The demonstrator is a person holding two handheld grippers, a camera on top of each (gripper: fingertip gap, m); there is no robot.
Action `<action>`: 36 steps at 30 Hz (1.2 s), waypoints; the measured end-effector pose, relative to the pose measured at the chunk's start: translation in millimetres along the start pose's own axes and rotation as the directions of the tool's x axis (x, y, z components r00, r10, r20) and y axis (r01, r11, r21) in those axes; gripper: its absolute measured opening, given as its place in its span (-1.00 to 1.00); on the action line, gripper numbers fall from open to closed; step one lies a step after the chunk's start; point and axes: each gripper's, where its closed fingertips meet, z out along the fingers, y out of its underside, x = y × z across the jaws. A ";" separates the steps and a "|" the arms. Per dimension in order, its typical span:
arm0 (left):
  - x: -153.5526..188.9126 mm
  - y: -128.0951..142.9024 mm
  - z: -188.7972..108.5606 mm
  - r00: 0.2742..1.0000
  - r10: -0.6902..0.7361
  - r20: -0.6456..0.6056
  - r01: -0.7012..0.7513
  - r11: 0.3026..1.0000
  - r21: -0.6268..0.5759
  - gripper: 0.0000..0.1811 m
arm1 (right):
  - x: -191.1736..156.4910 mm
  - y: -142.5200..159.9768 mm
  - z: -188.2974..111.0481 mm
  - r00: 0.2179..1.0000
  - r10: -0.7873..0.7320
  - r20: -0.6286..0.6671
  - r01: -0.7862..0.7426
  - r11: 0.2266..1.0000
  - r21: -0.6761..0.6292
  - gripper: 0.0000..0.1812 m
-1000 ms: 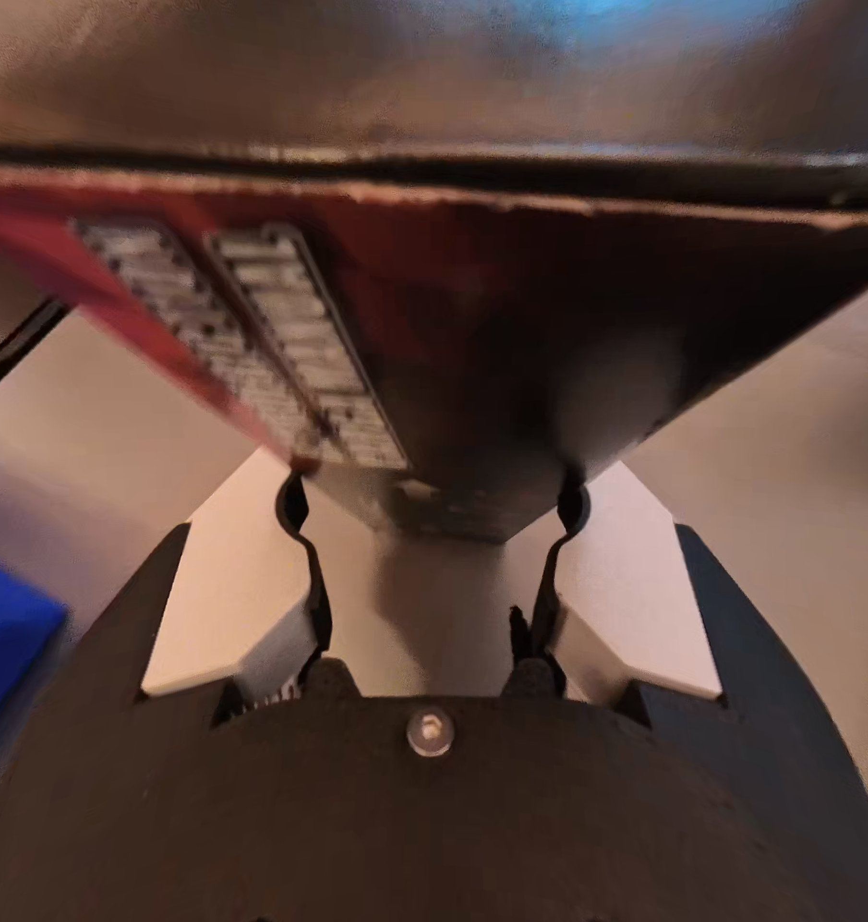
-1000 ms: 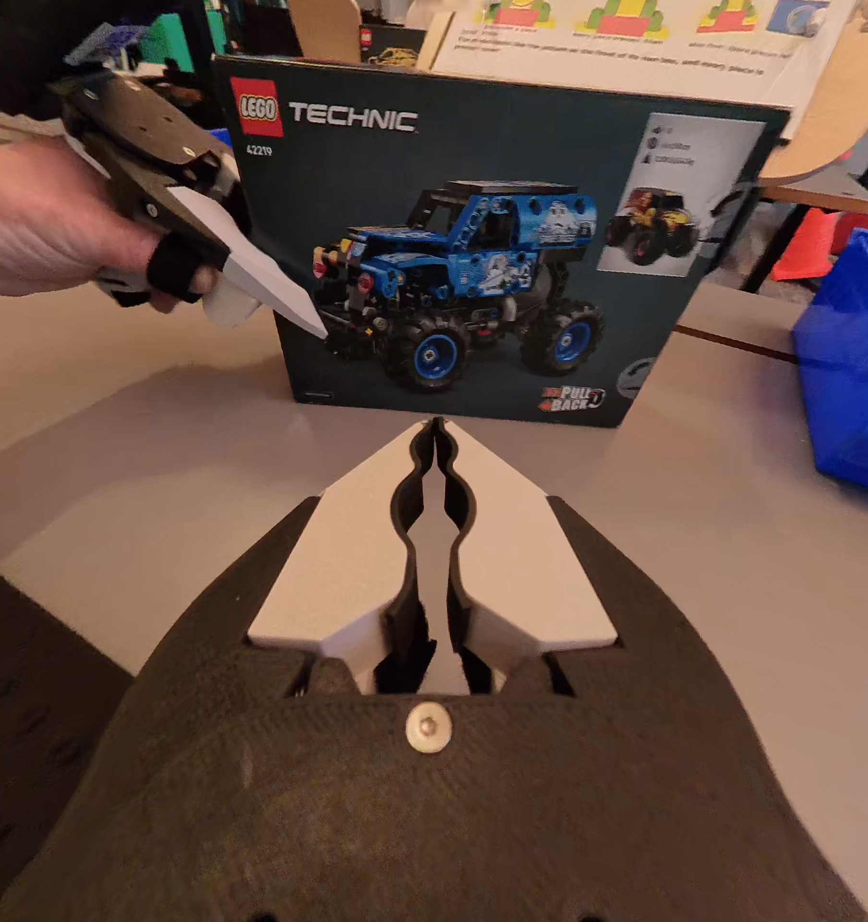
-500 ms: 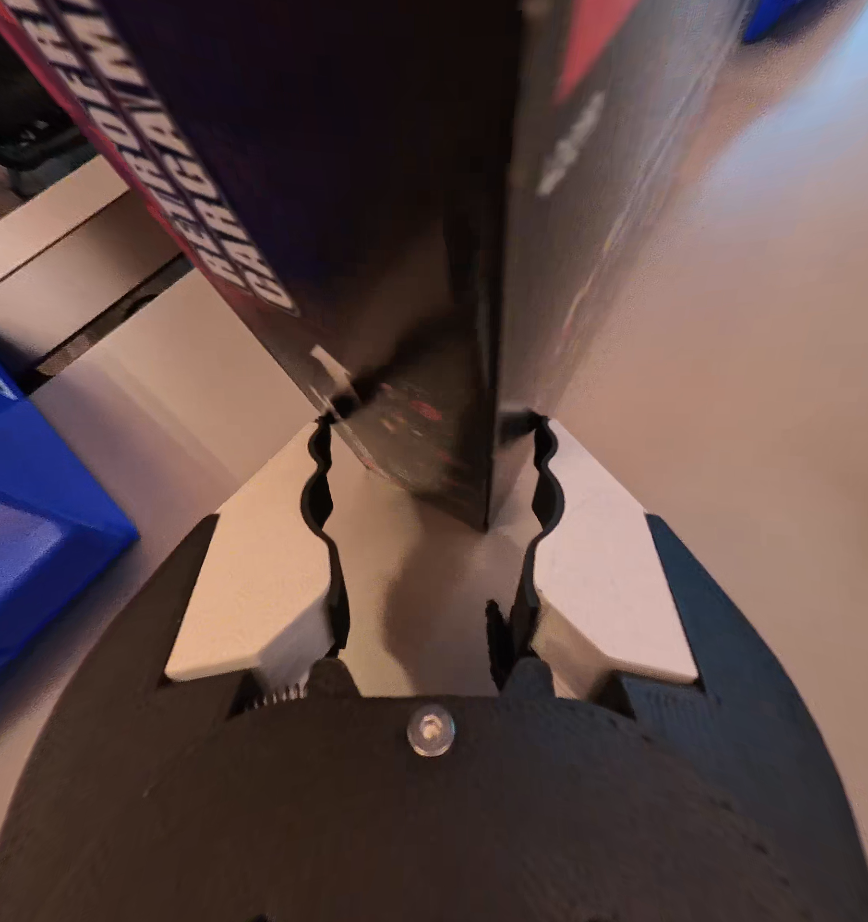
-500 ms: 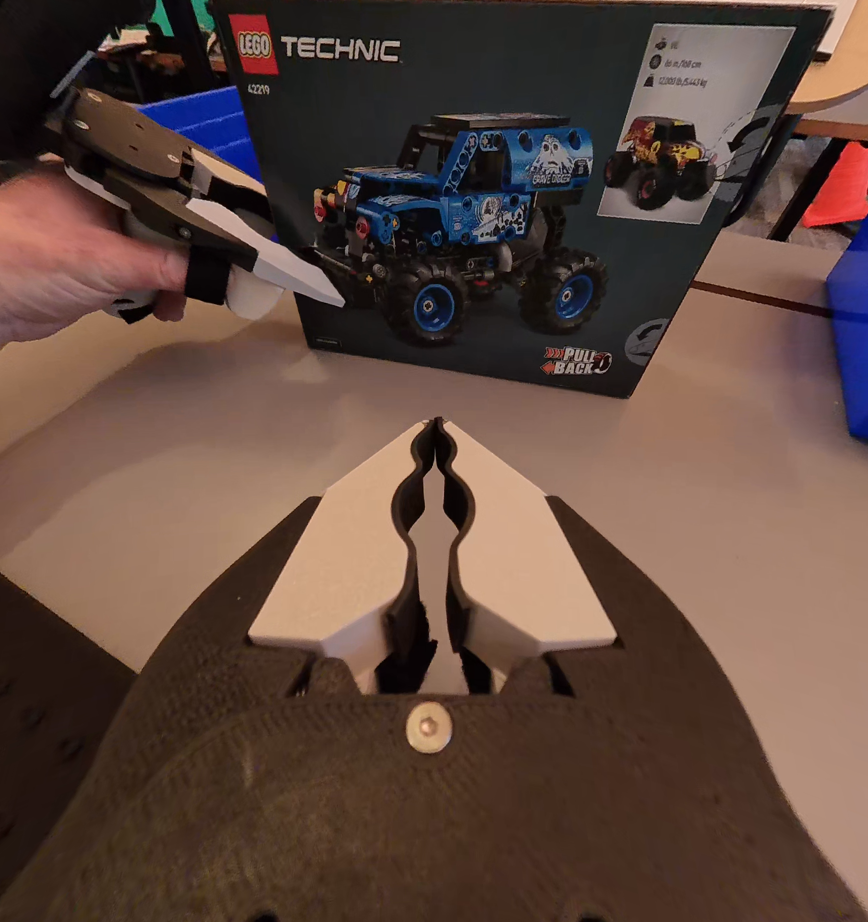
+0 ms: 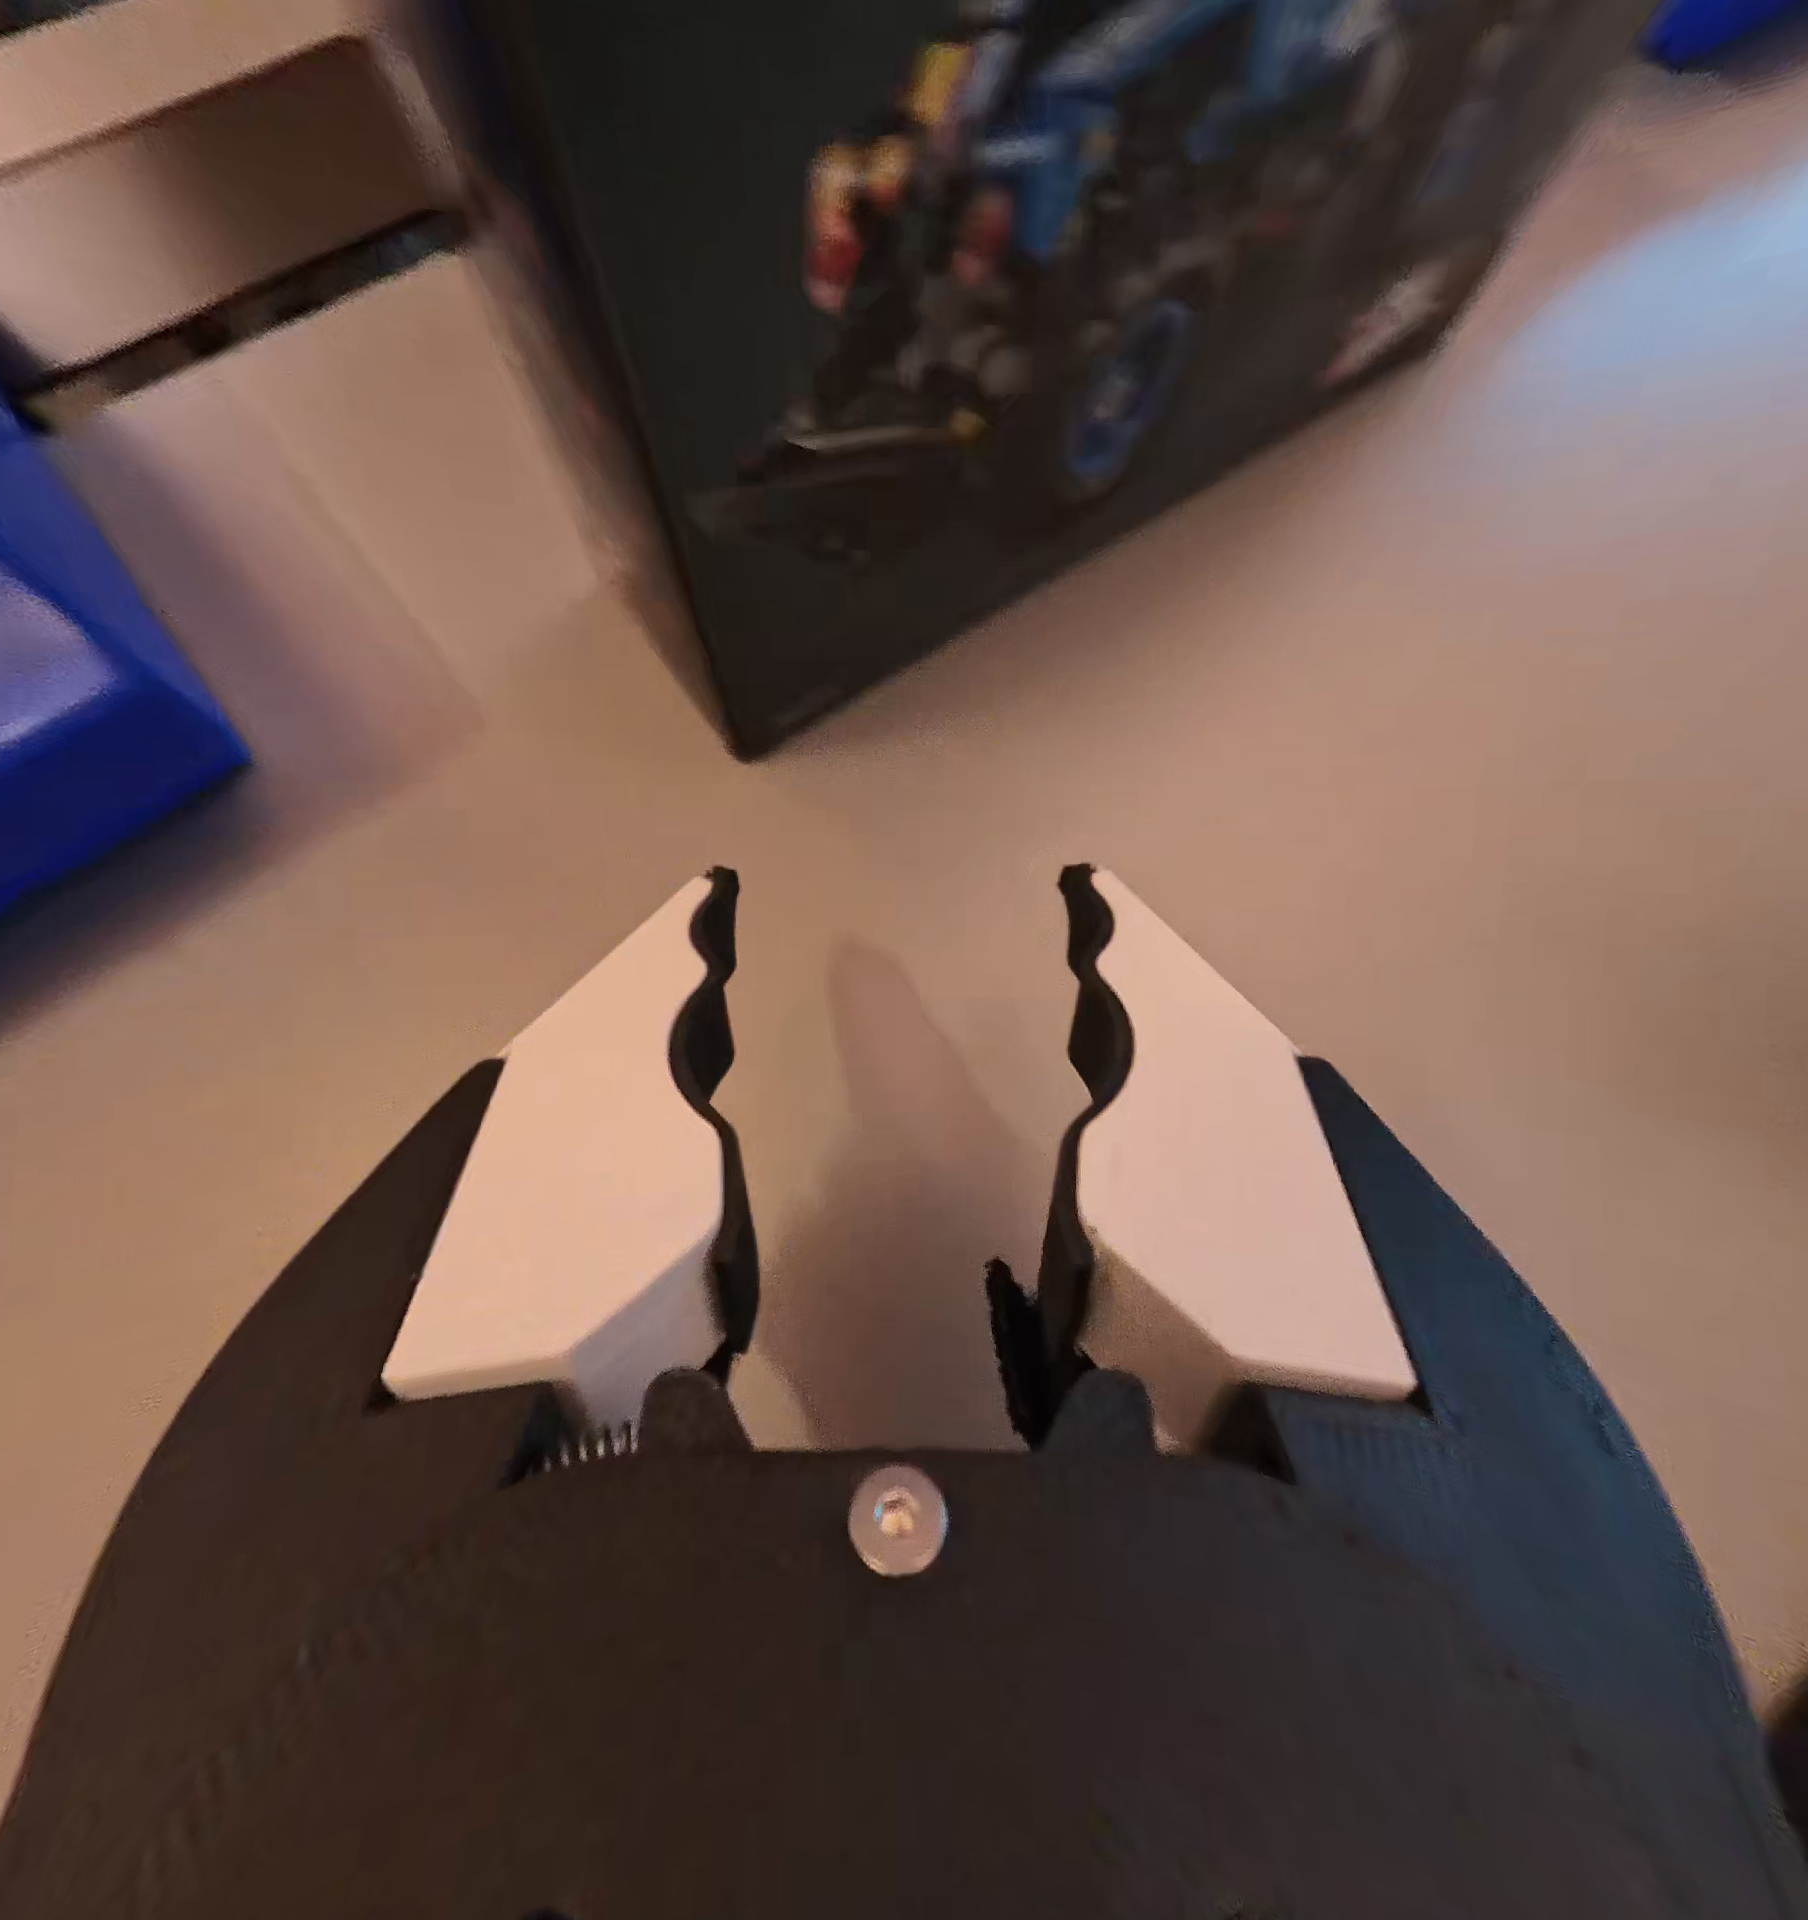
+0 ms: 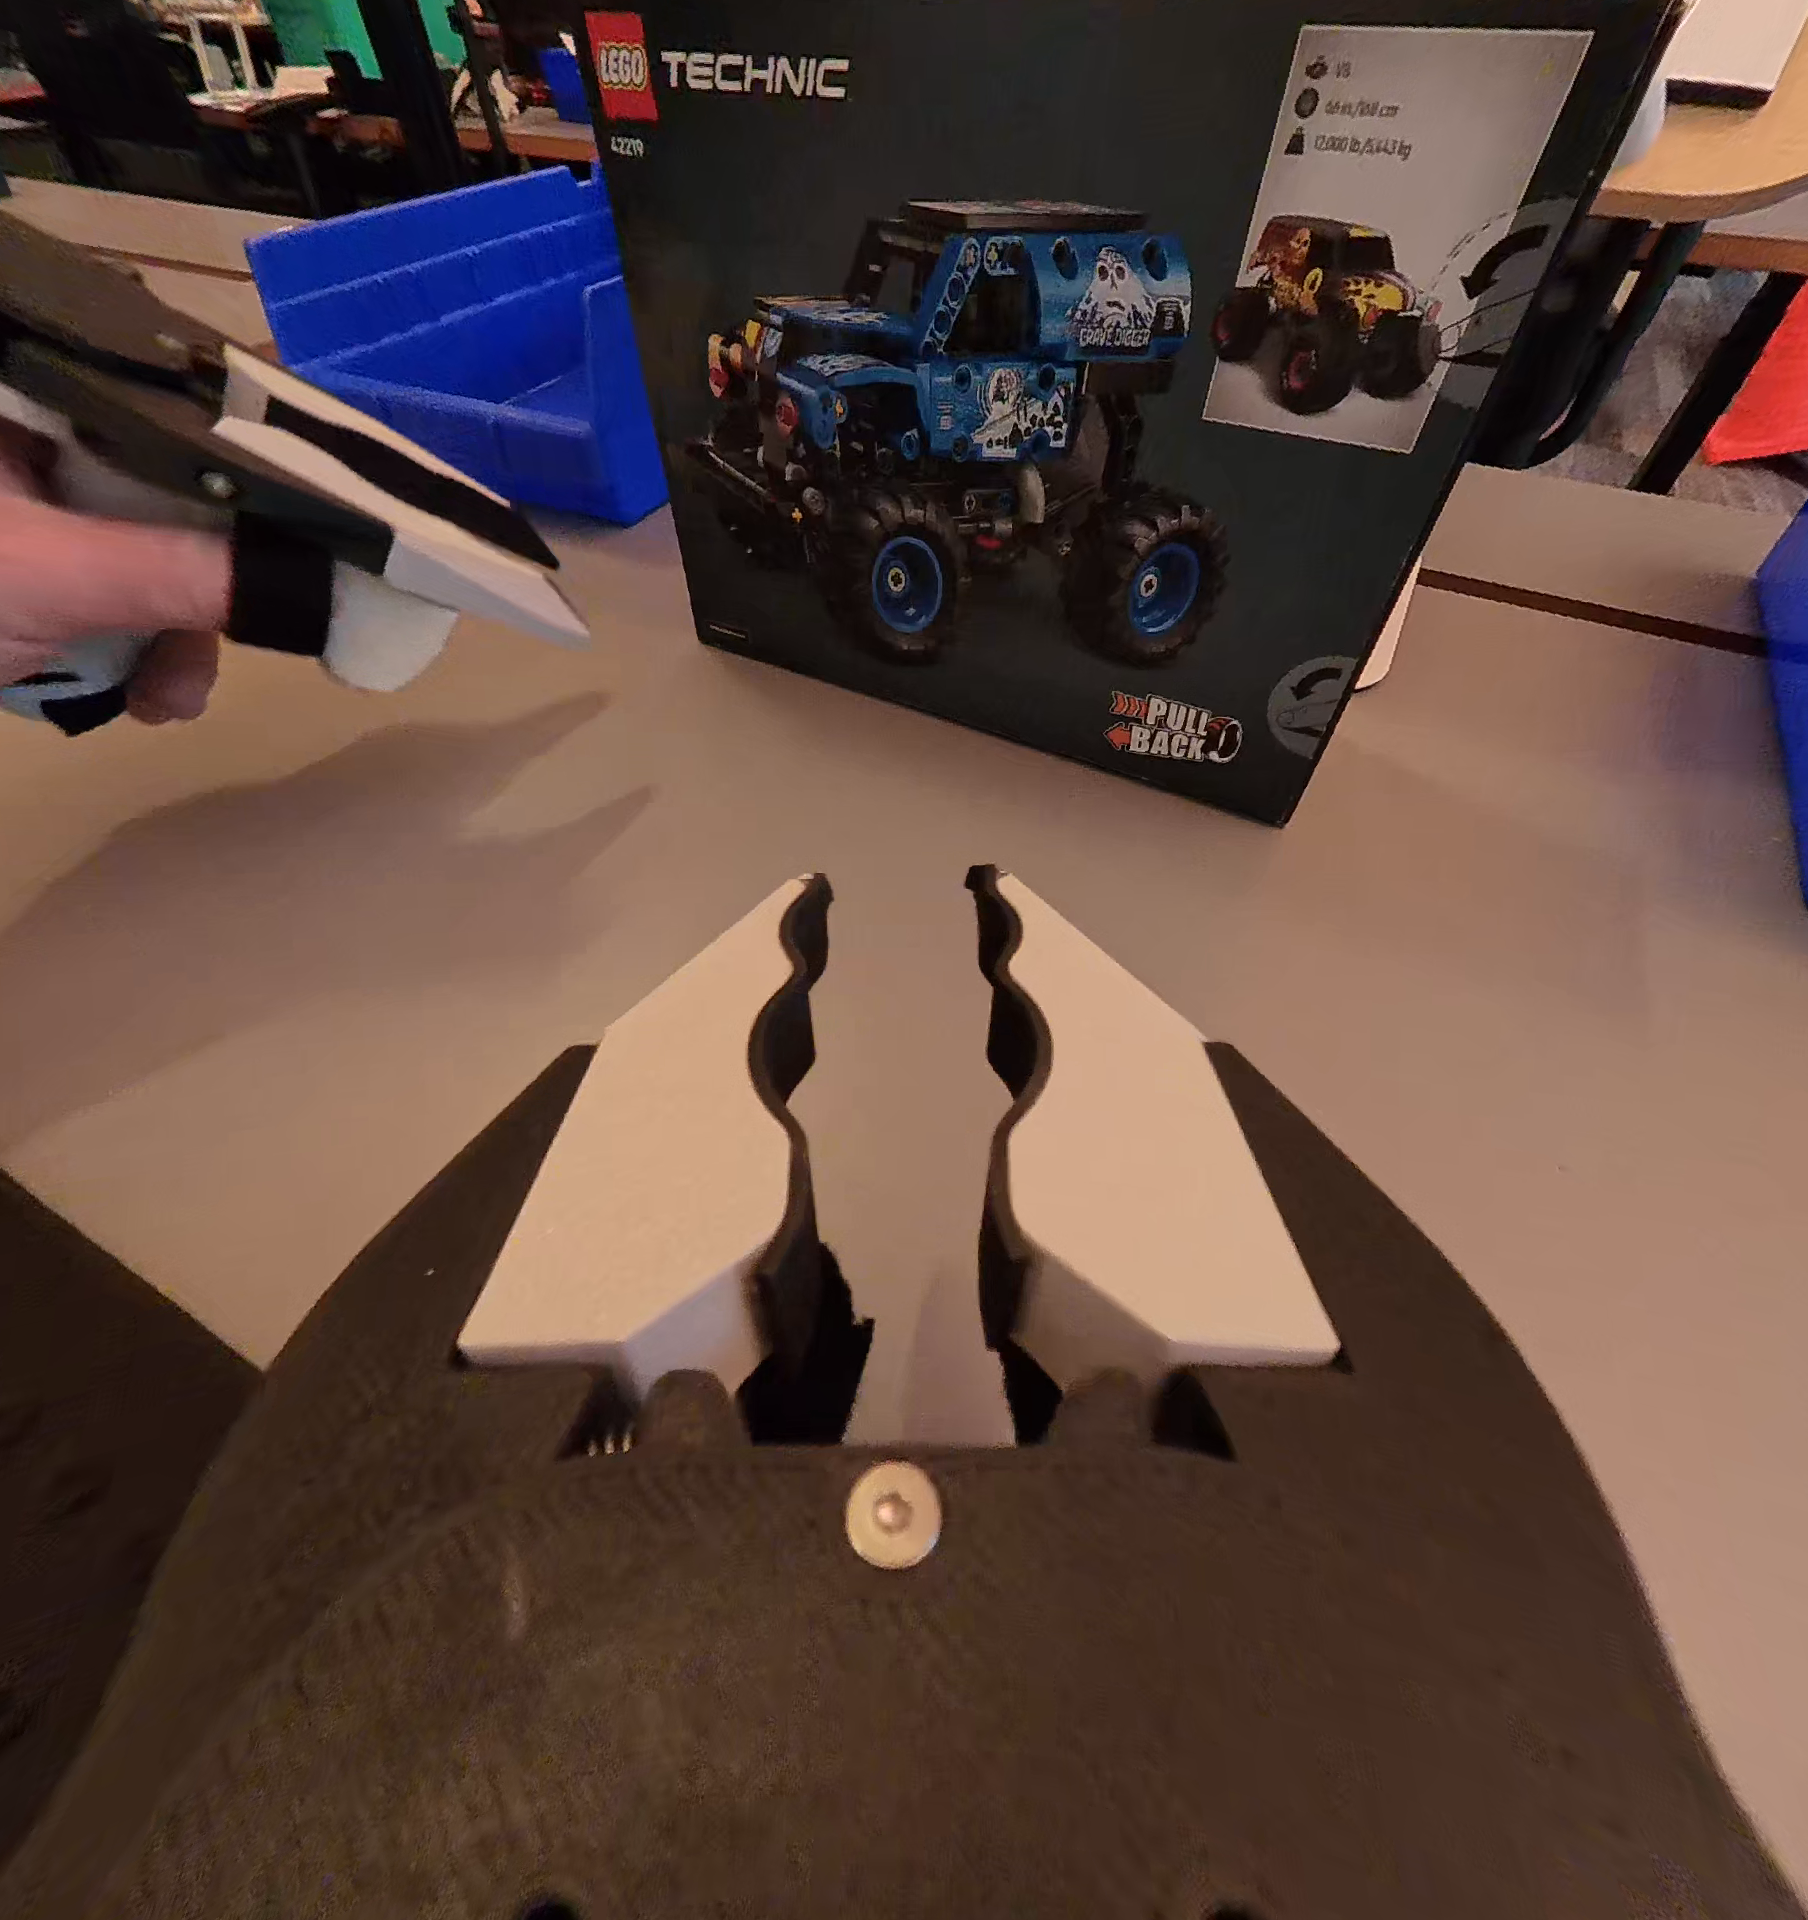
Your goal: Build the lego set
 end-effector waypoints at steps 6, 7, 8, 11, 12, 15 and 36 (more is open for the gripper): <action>63.5 28.5 -4.9 0.993 0.081 -0.082 -0.086 0.994 -0.063 -0.55 | -1.5 3.7 2.8 1.000 -0.008 0.005 0.008 1.000 -0.022 -0.59; 70.5 31.1 -4.1 0.993 0.100 -0.065 -0.104 0.992 -0.071 -0.59 | -1.4 4.4 3.5 1.000 -0.009 0.004 0.009 1.000 -0.026 -0.59; 79.4 31.9 -3.3 0.992 0.113 -0.062 -0.117 0.991 -0.063 -0.71 | -1.3 4.7 3.7 1.000 -0.007 0.004 0.007 1.000 -0.028 -0.59; 91.7 42.3 3.0 0.991 0.128 -0.031 -0.131 0.986 -0.102 -0.77 | -0.2 5.1 3.9 1.000 0.003 0.004 -0.002 1.000 -0.028 -0.59; 91.8 44.9 5.1 0.989 0.150 -0.010 -0.150 0.982 -0.110 -0.83 | -0.2 5.1 3.8 1.000 0.002 0.003 -0.002 1.000 -0.029 -0.58; 97.9 51.8 9.0 0.985 0.171 -0.022 -0.172 0.976 -0.131 -0.96 | -1.1 5.2 3.8 1.000 -0.008 0.002 0.008 1.000 -0.029 -0.58; 67.0 21.1 -11.9 0.994 0.069 0.081 -0.069 0.998 0.003 -0.84 | 12.1 -8.2 -5.7 0.998 -0.058 0.037 0.059 0.998 -0.037 -0.47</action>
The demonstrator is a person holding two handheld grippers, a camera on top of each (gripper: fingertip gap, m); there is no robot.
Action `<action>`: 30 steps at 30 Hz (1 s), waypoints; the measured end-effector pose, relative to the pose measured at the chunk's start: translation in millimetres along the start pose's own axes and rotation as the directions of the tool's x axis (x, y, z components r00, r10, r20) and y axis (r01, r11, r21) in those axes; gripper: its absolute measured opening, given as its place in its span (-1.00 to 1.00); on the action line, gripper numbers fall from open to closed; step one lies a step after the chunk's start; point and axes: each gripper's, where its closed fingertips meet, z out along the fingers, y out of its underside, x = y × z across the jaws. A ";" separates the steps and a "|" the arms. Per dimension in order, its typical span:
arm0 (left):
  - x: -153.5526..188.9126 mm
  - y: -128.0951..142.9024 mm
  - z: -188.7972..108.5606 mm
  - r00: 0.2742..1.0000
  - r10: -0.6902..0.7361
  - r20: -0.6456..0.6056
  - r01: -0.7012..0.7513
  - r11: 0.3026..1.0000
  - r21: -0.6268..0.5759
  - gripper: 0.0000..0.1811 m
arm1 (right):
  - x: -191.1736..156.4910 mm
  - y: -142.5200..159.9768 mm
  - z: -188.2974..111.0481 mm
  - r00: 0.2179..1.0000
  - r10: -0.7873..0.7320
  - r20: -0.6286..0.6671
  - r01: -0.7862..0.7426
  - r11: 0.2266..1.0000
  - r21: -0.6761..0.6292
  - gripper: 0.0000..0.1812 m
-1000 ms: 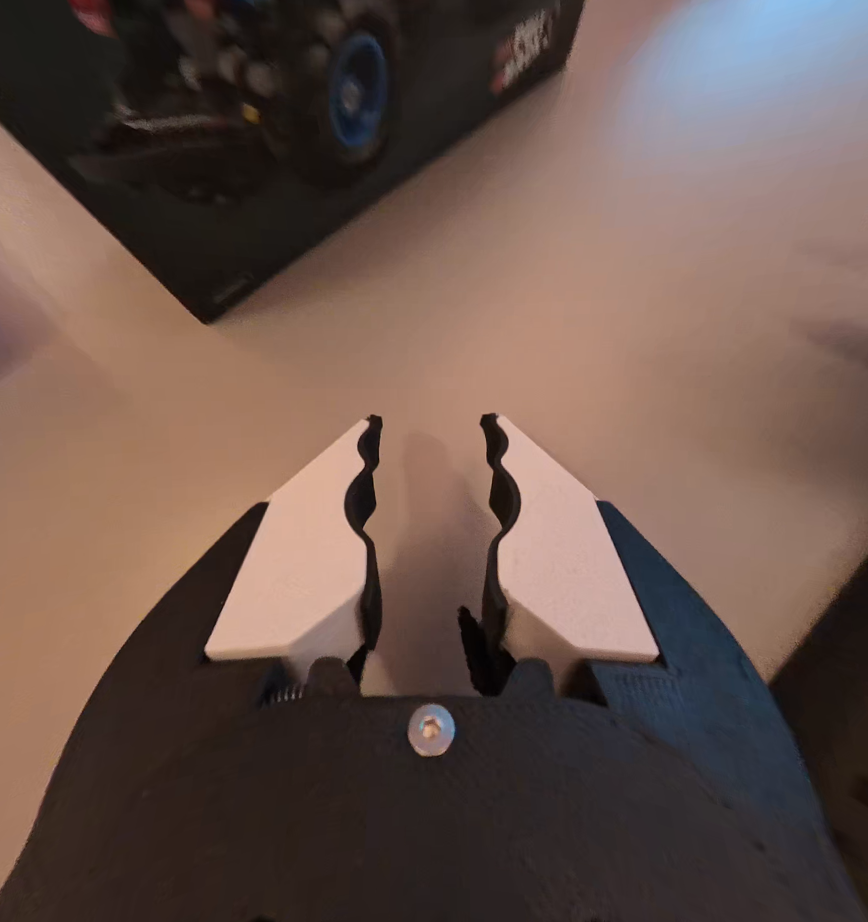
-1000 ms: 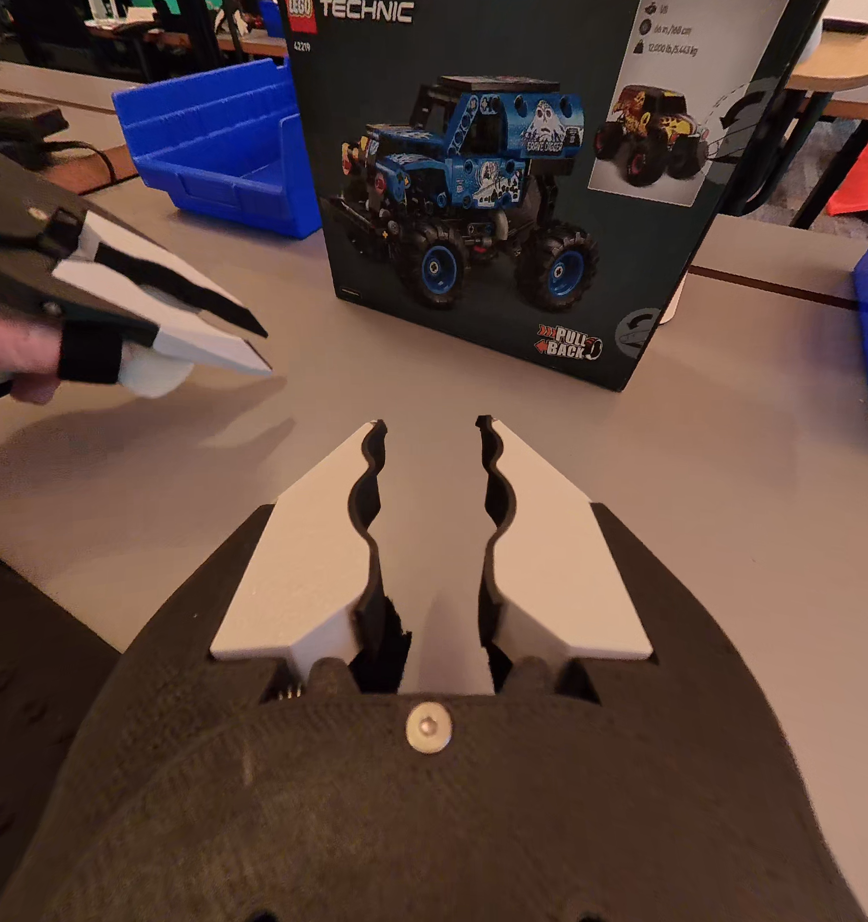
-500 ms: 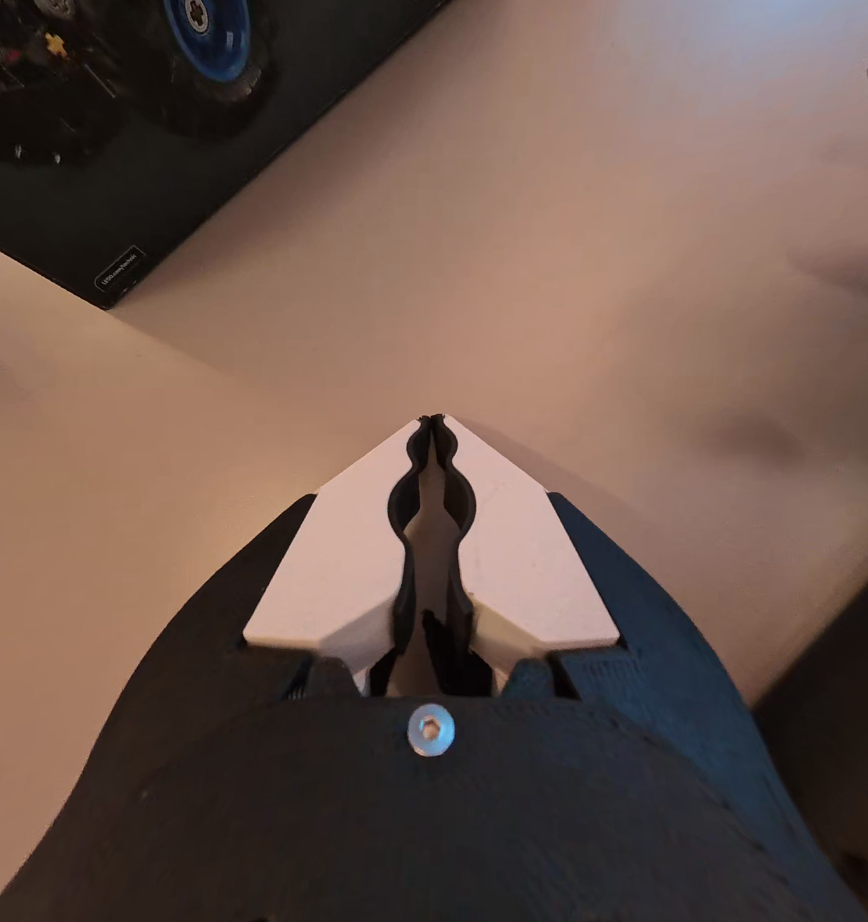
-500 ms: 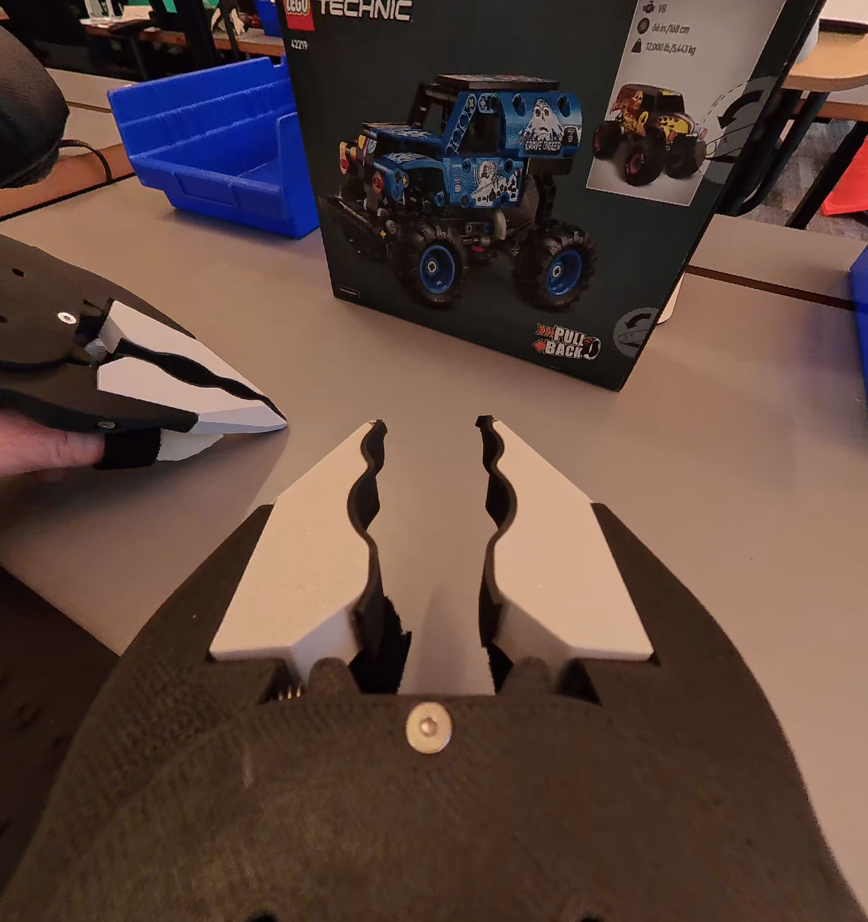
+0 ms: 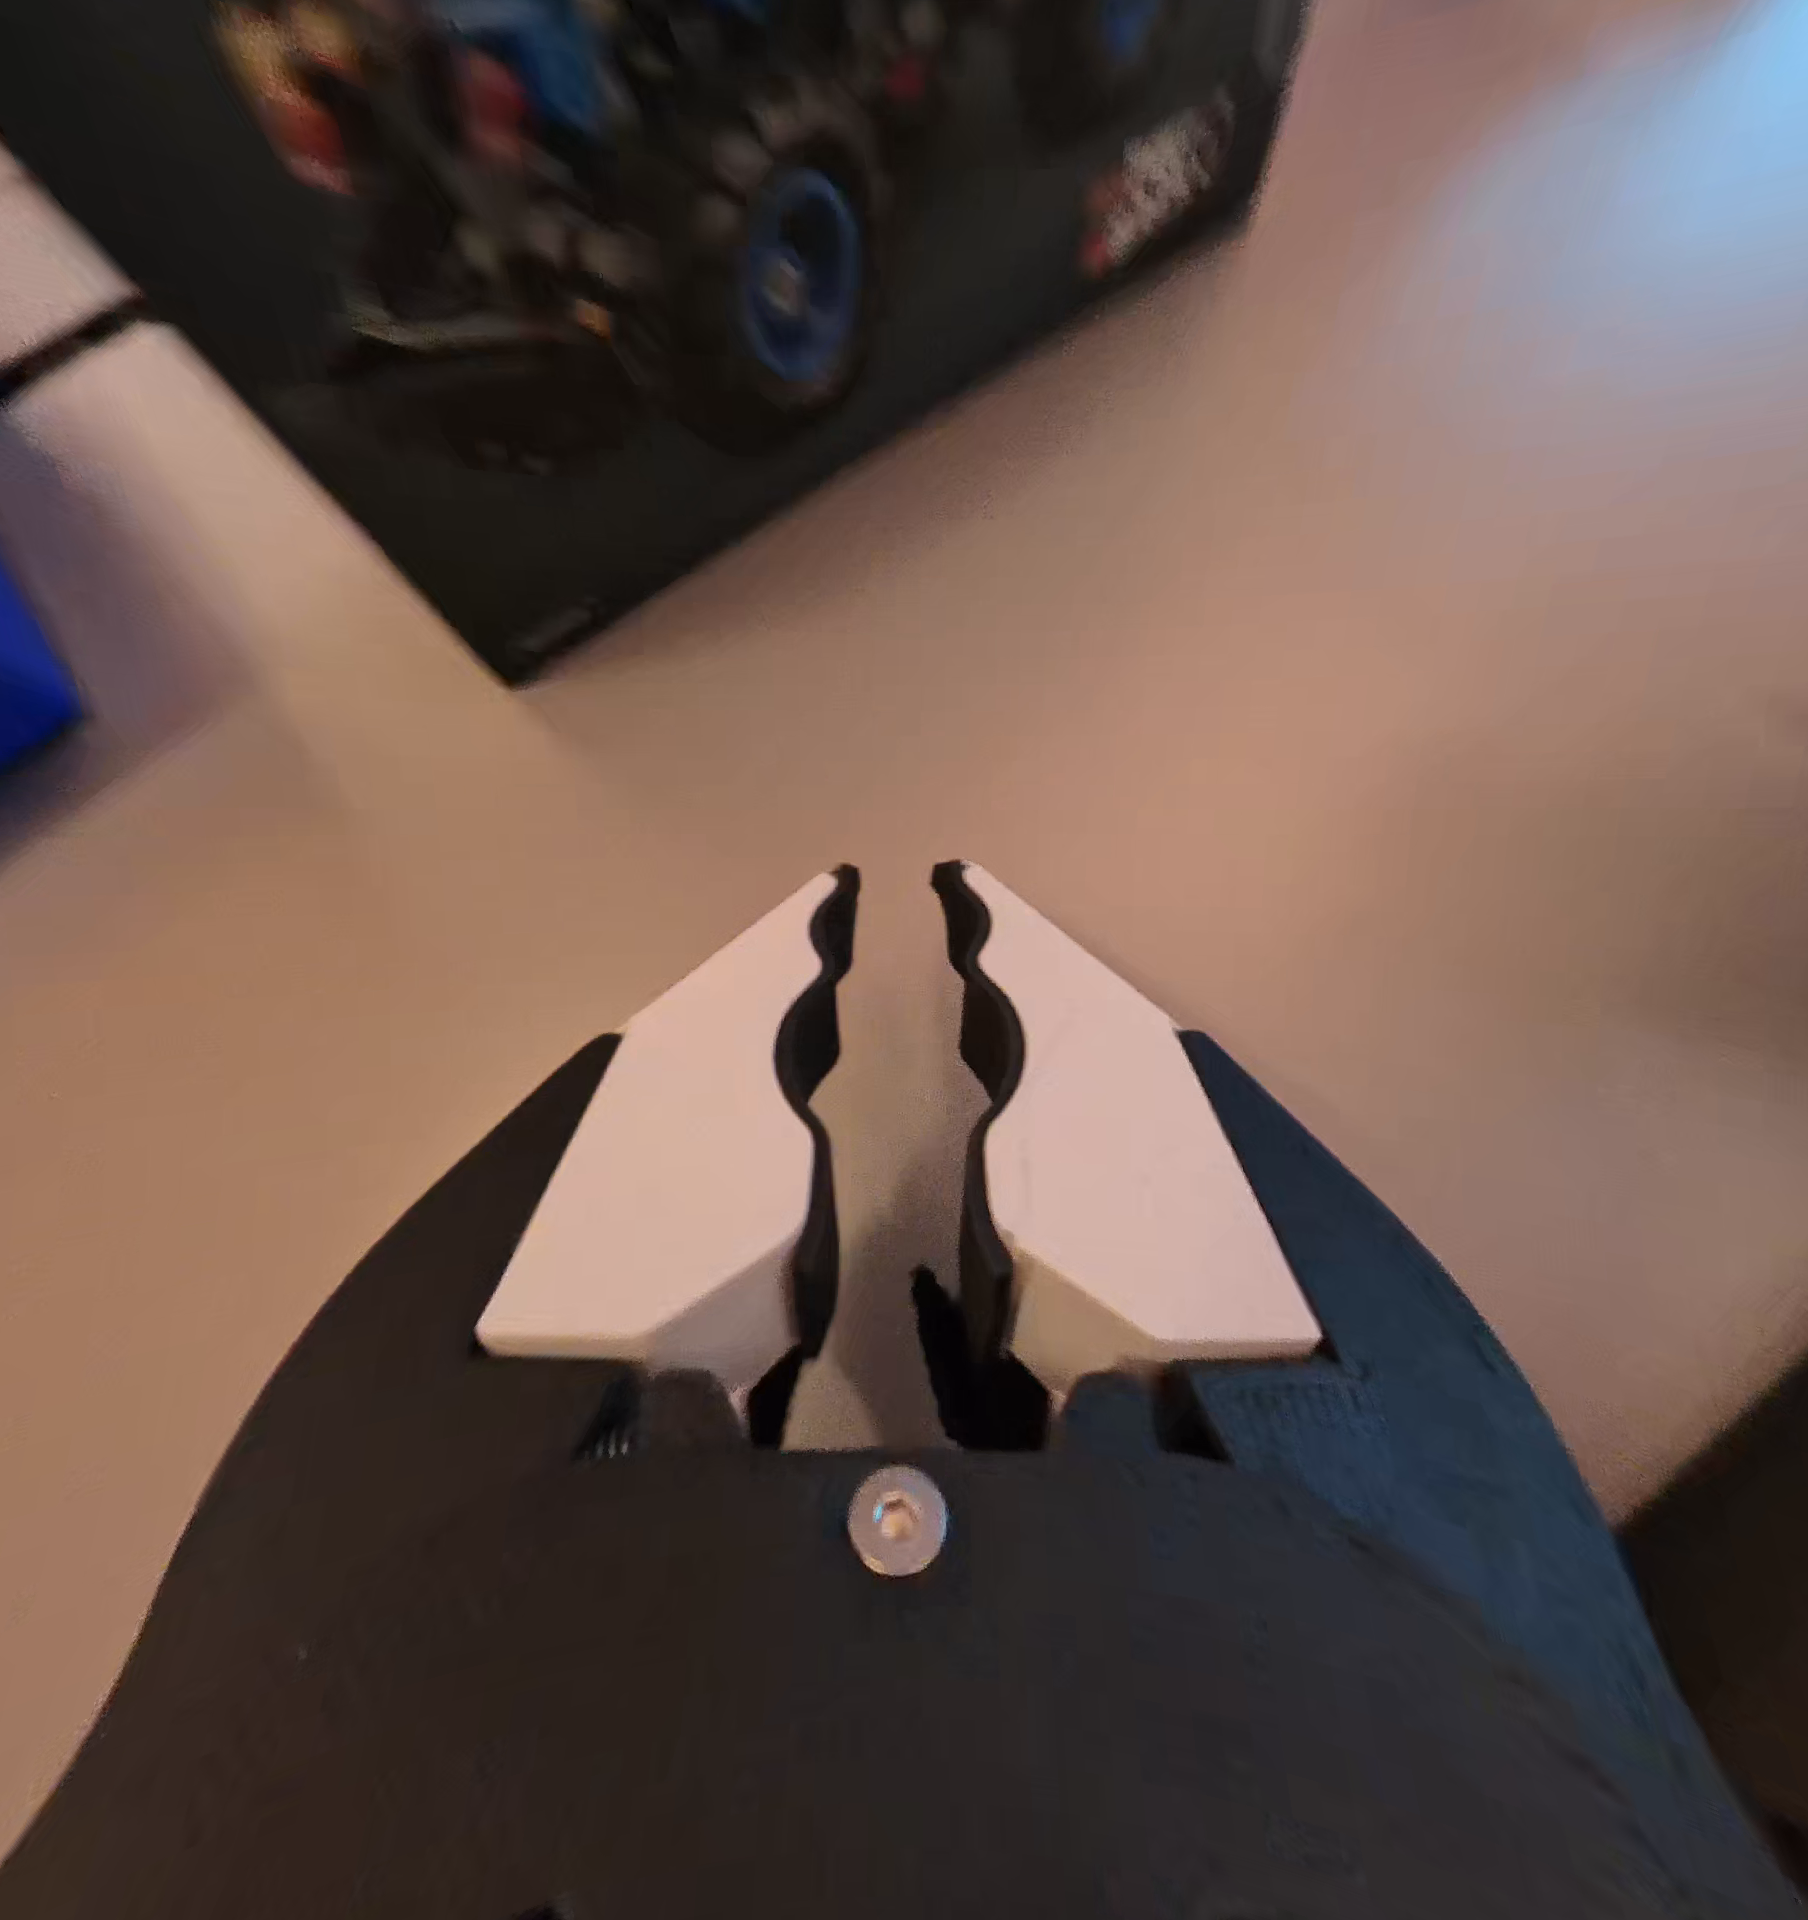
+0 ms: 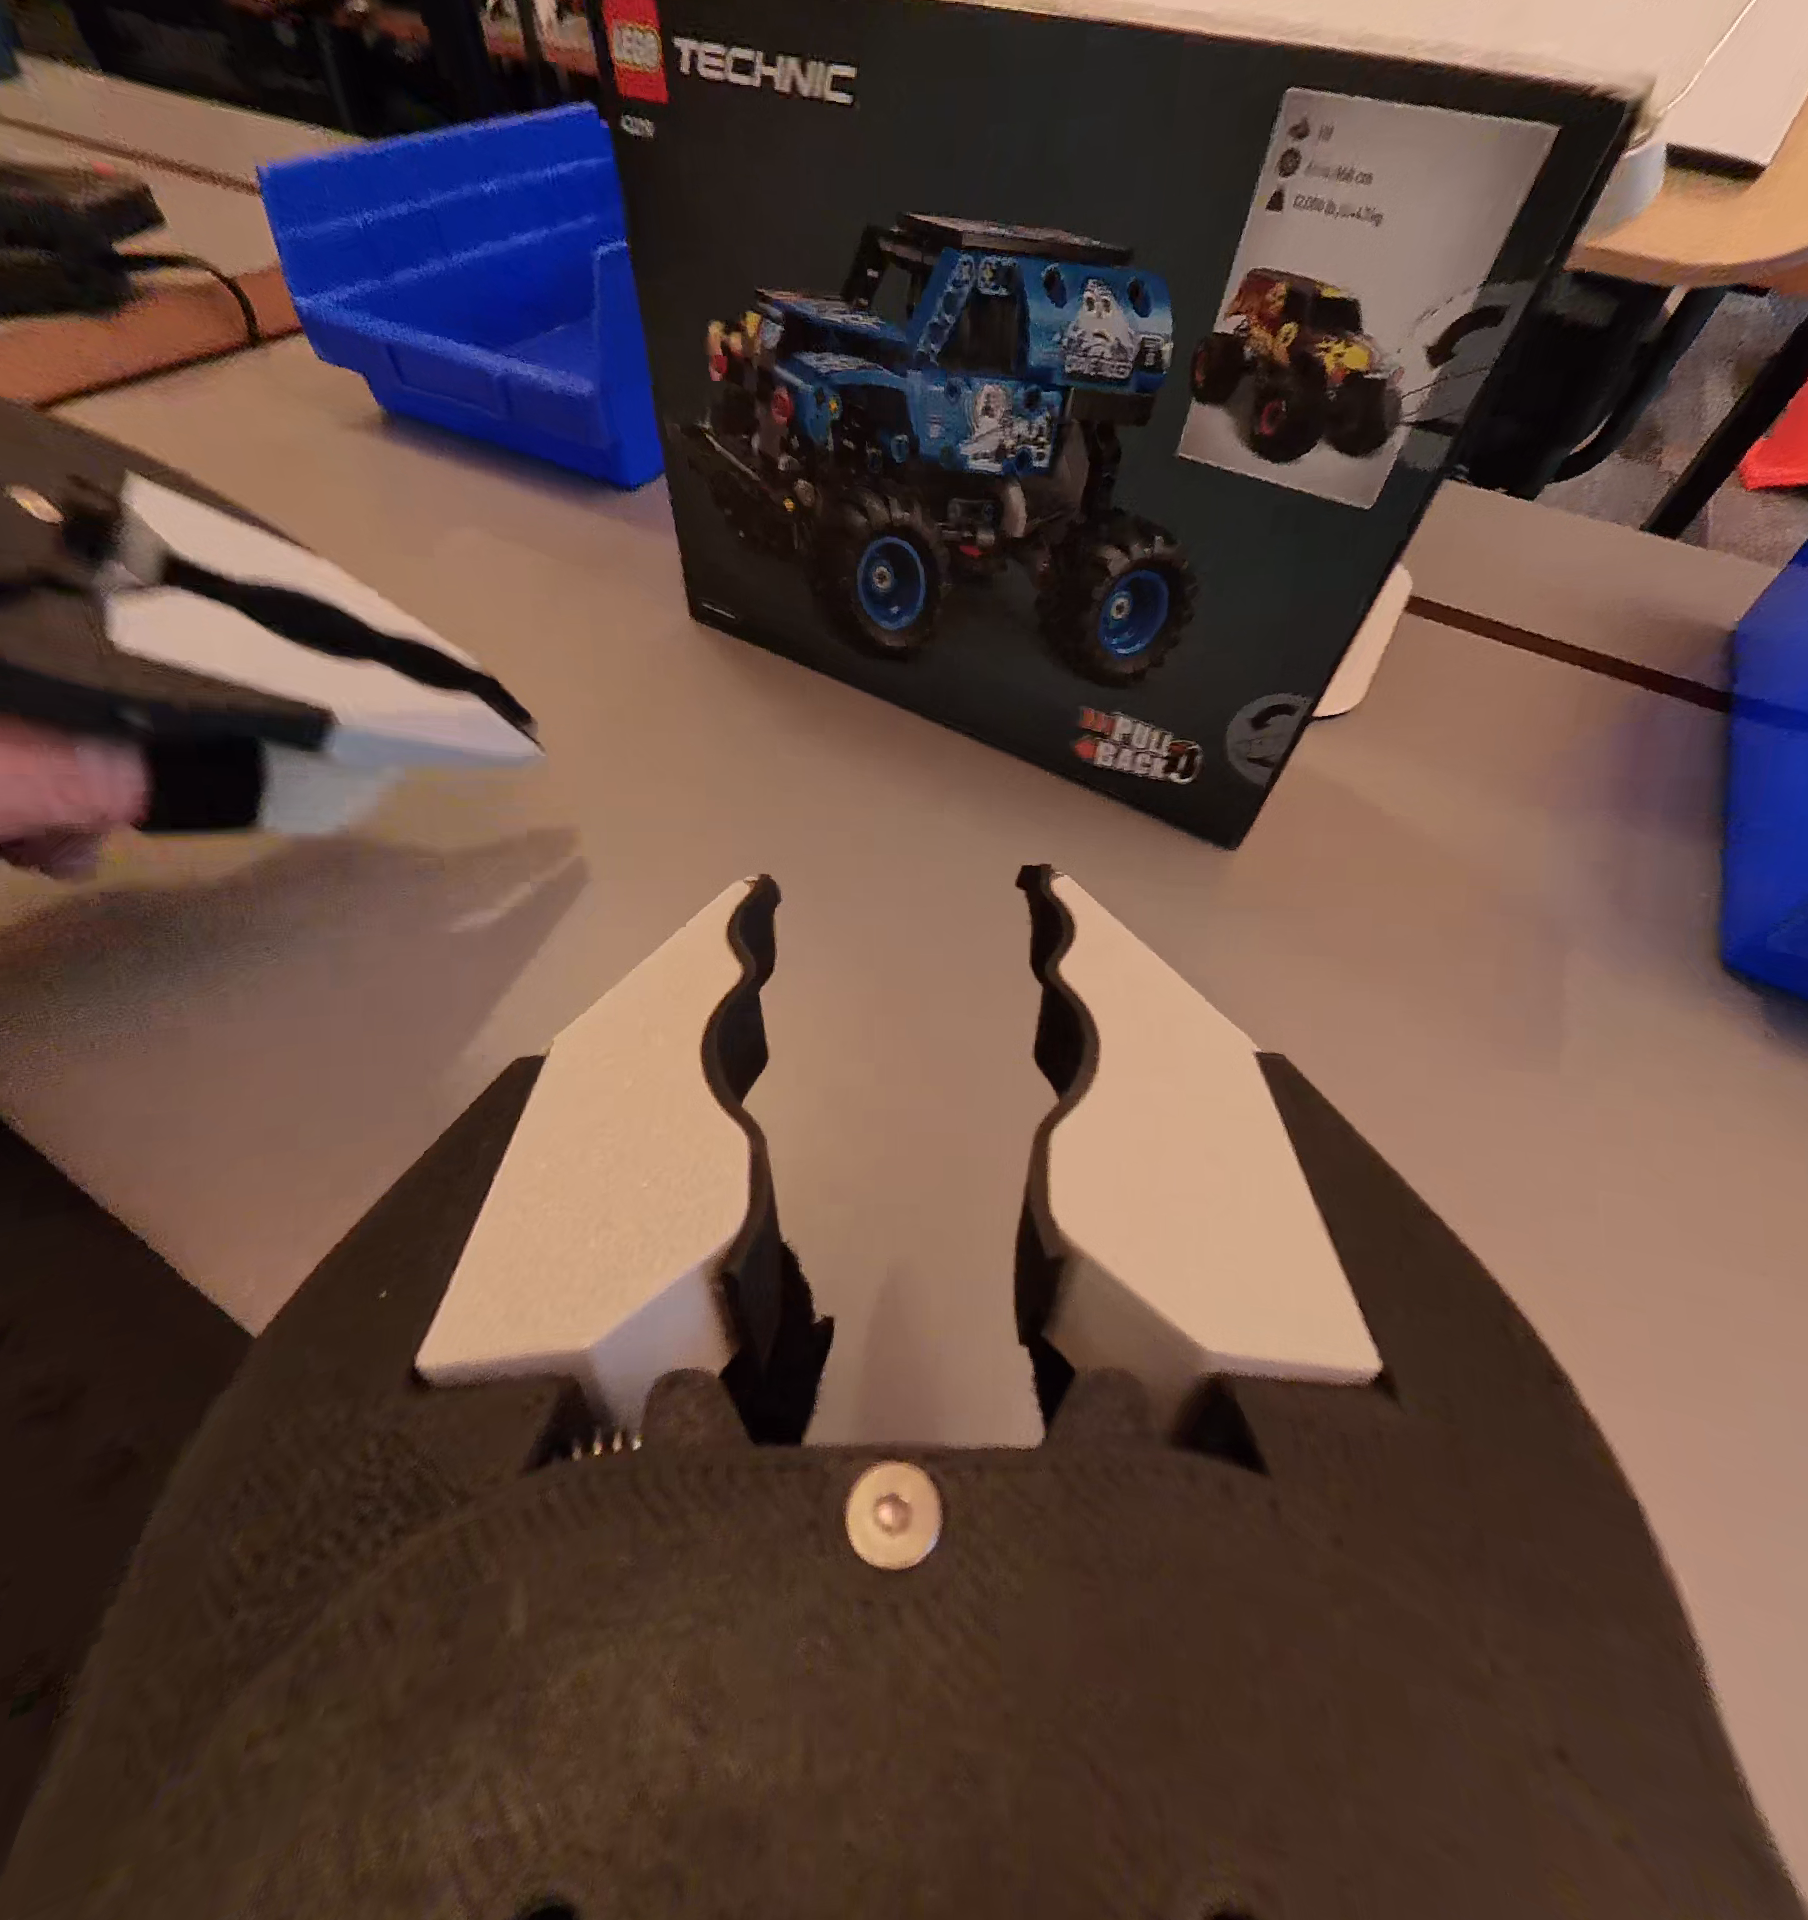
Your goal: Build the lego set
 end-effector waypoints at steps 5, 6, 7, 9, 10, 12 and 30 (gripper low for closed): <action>-61.0 -43.9 -19.1 0.980 -0.190 0.056 0.180 0.974 0.140 -0.39 | 47.5 -22.4 1.9 1.000 -0.019 0.023 0.019 1.000 -0.023 -0.38; -69.4 -54.8 -18.8 0.978 -0.203 0.047 0.192 0.966 0.172 -0.34 | 59.0 -28.1 6.7 0.999 -0.010 0.037 0.011 1.000 -0.024 -0.37; -77.3 -66.3 -17.1 0.976 -0.218 0.029 0.207 0.955 0.211 -0.29 | 70.4 -31.6 14.6 0.998 -0.009 0.056 0.011 0.999 -0.032 -0.34; -93.1 -78.9 -5.5 0.974 -0.225 0.011 0.216 0.946 0.240 -0.18 | 89.9 -33.5 36.2 0.994 0.012 0.106 -0.006 0.998 -0.063 -0.33; -102.4 -81.3 2.4 0.973 -0.232 0.013 0.222 0.944 0.244 -0.13 | 96.3 -36.6 46.4 0.990 0.026 0.140 -0.018 0.998 -0.060 -0.30; -112.0 -86.2 19.7 0.974 -0.227 -0.023 0.225 0.939 0.261 -0.11 | 108.1 -40.1 67.6 0.984 0.019 0.179 -0.010 0.999 -0.052 -0.25; -110.0 -112.5 55.4 0.939 -0.068 -0.337 0.168 0.946 0.277 0.18 | 56.7 -9.2 89.2 0.965 -0.157 0.209 0.188 0.972 -0.141 -0.57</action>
